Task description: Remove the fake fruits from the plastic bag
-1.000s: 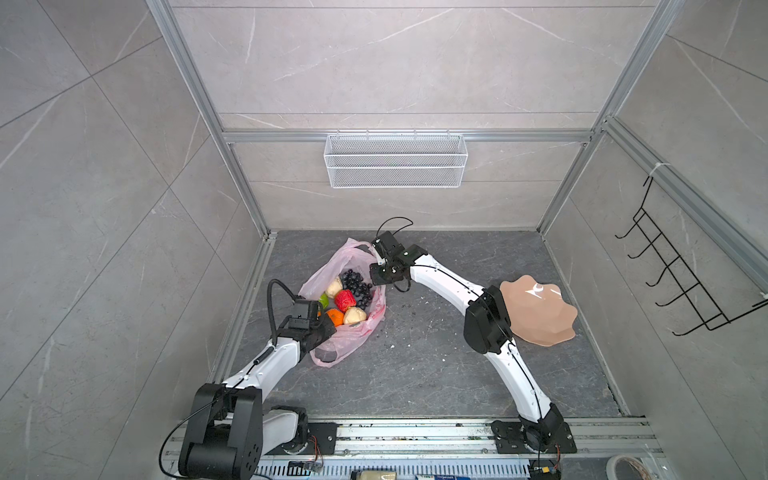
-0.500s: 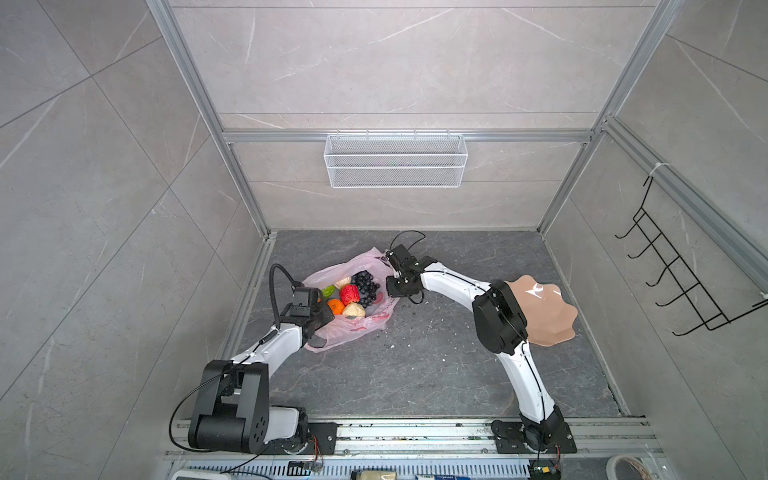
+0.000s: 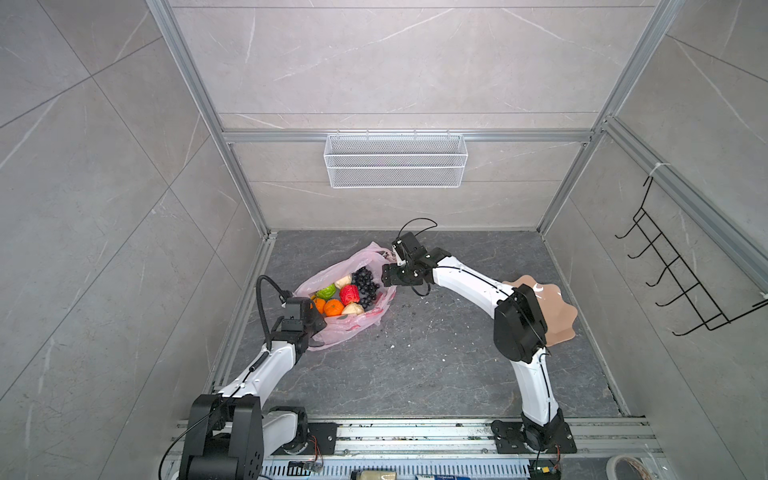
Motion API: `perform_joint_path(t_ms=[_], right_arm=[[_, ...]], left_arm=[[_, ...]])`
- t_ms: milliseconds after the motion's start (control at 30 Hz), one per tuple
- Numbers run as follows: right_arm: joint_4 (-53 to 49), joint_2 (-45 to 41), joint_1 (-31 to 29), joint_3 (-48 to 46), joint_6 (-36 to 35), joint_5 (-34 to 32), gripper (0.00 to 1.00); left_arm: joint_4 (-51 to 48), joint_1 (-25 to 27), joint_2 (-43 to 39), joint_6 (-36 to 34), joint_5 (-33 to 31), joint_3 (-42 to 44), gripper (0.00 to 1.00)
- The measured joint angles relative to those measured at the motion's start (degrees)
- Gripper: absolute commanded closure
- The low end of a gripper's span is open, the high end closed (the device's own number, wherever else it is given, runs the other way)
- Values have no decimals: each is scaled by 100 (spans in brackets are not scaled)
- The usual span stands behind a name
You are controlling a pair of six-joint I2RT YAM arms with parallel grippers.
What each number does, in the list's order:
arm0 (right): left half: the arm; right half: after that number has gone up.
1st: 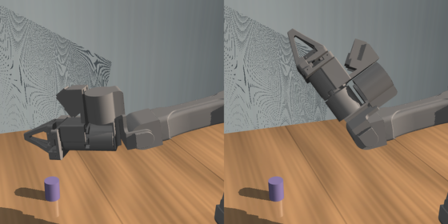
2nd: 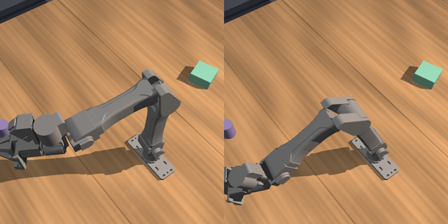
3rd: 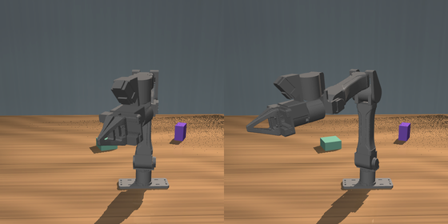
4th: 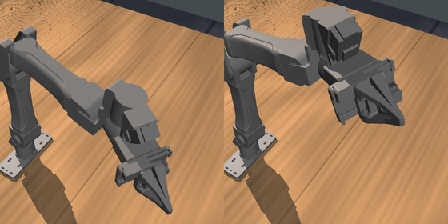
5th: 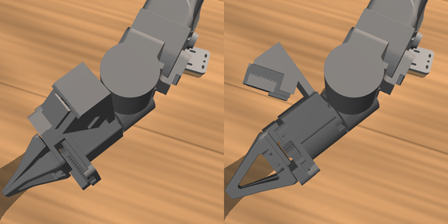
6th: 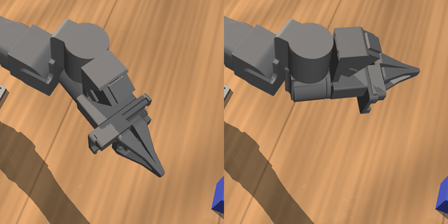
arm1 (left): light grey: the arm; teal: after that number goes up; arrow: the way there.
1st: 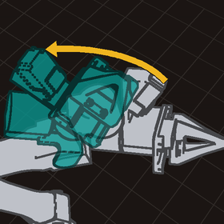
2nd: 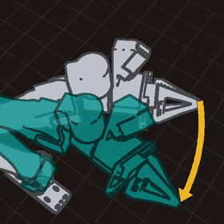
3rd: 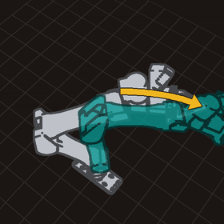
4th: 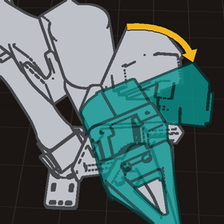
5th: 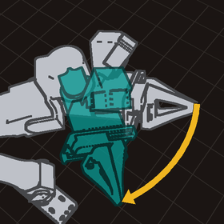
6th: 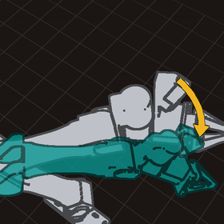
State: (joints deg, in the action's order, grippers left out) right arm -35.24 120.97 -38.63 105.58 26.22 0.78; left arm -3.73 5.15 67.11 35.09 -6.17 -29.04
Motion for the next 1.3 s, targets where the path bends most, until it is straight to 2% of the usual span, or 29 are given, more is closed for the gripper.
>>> perform_joint_path(t_ms=[167,333,433,600,767,867,1300], right_arm=[[-299,-1165,105,-811,-116,-409,6],[-778,-2227,861,-1493,-118,-1043,6],[-1169,-2472,1360,-1751,-90,-1591,5],[-1620,-2496,1910,-2391,-72,-2024,7],[-1965,-2490,2192,-2662,-50,-2240,16],[-2011,-2426,2205,-2664,-31,-2315,25],[-1849,-1602,2524,-2754,-111,-2306,58]], left_arm=[[284,0,-42,-107,149,184,100],[417,0,-308,-127,238,551,100],[481,0,-306,-127,337,560,100],[640,55,-310,-125,361,570,100],[638,323,-343,-127,247,570,100],[629,437,-348,-129,164,570,100],[651,463,-483,72,216,691,100]])
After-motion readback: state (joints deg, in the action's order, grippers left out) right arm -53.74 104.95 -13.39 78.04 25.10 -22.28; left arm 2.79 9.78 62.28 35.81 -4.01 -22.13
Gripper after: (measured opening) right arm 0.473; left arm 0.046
